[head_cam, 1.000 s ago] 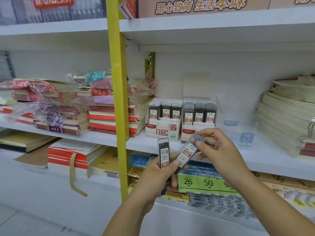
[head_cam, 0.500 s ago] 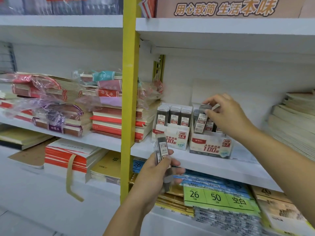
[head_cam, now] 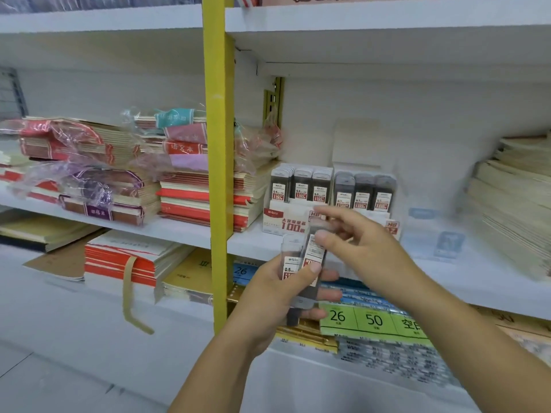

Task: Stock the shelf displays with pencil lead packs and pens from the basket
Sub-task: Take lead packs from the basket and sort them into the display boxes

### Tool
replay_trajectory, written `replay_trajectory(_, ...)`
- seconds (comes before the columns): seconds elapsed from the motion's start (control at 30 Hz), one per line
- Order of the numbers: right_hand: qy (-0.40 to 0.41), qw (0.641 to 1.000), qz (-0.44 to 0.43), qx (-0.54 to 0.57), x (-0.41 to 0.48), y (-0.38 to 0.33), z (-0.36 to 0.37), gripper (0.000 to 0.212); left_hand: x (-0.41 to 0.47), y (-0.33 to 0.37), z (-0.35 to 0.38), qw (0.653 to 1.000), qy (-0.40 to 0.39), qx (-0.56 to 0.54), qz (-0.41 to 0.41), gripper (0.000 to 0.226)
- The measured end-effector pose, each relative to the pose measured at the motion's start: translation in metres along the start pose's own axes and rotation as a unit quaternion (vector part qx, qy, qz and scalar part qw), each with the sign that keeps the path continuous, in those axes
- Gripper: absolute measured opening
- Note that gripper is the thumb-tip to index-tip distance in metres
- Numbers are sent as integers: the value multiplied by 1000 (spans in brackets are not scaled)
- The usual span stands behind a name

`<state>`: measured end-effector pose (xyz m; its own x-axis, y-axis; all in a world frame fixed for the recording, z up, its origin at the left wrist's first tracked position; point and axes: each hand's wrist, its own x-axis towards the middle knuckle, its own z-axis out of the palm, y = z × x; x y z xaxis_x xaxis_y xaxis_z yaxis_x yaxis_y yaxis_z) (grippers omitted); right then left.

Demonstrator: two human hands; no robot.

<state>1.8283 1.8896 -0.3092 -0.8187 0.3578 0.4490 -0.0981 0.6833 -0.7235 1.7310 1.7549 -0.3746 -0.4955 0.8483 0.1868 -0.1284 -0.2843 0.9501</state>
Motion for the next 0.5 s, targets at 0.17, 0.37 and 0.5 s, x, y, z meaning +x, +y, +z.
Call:
replay_trajectory(0.17,98,975,52,195,-17,16,-1,19,-9,-9,1,999,-19,10,-32,44)
replay_trajectory(0.37,41,972,89,212,-30,27,-12,22,-14,-2,-7,996,84,14,-10,23)
replay_trajectory(0.5,73,974,78,199,-40,29,-6,20,-16,1,-8,997,69,-22,-7,26)
